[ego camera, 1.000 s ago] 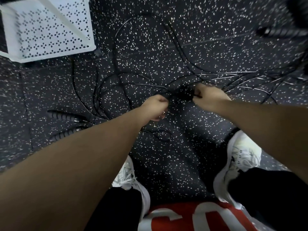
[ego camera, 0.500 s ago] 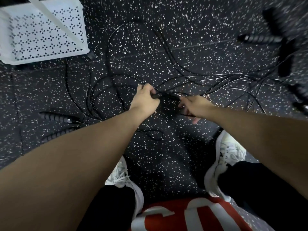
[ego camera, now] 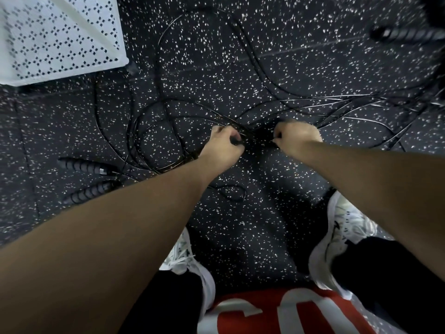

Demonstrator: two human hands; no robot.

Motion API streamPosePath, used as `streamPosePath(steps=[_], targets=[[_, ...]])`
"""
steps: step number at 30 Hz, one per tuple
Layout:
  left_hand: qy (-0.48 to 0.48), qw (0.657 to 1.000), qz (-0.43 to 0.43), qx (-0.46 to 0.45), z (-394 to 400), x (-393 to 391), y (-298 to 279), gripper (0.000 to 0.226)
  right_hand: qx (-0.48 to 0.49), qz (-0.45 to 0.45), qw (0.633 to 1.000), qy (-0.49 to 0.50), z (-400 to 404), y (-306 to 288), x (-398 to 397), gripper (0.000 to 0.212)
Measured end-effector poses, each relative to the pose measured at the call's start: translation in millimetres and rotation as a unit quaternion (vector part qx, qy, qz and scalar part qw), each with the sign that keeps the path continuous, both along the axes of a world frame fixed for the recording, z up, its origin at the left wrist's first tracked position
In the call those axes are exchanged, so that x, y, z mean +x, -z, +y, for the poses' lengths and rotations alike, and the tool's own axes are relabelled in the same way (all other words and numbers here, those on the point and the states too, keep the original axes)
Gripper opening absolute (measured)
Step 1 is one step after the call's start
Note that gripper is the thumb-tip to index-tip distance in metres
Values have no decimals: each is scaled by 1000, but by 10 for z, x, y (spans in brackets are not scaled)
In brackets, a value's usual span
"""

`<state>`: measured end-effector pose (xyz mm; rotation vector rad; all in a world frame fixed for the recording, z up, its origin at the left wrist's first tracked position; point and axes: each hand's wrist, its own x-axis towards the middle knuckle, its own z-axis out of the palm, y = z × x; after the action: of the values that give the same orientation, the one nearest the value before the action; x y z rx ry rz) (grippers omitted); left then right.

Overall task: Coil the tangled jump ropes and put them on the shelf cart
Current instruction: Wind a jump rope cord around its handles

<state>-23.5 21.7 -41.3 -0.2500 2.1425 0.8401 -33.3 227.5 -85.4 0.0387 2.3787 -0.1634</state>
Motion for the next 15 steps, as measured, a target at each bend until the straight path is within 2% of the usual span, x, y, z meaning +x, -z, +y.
streamPosePath(steps=[2,5,9,13,15], targets=[[2,1000,-1,6,-4,12,-6,20,25,21,998,-59,3,-14,19,34],[2,1000,1,5,-21,30,-41,14,18,42,997,-56,42,-97,92,33],[-8,1000,5,22,-30,7,-154,10,-44,73,996,9,102,-348,103,35],[13,1000,8,24,-33,-23,-397,11,-111,54,992,-29,157,-701,54,37],[12,999,28,20,-57,-41,-532,14,-158,66,985,-18,165,-941,44,35]])
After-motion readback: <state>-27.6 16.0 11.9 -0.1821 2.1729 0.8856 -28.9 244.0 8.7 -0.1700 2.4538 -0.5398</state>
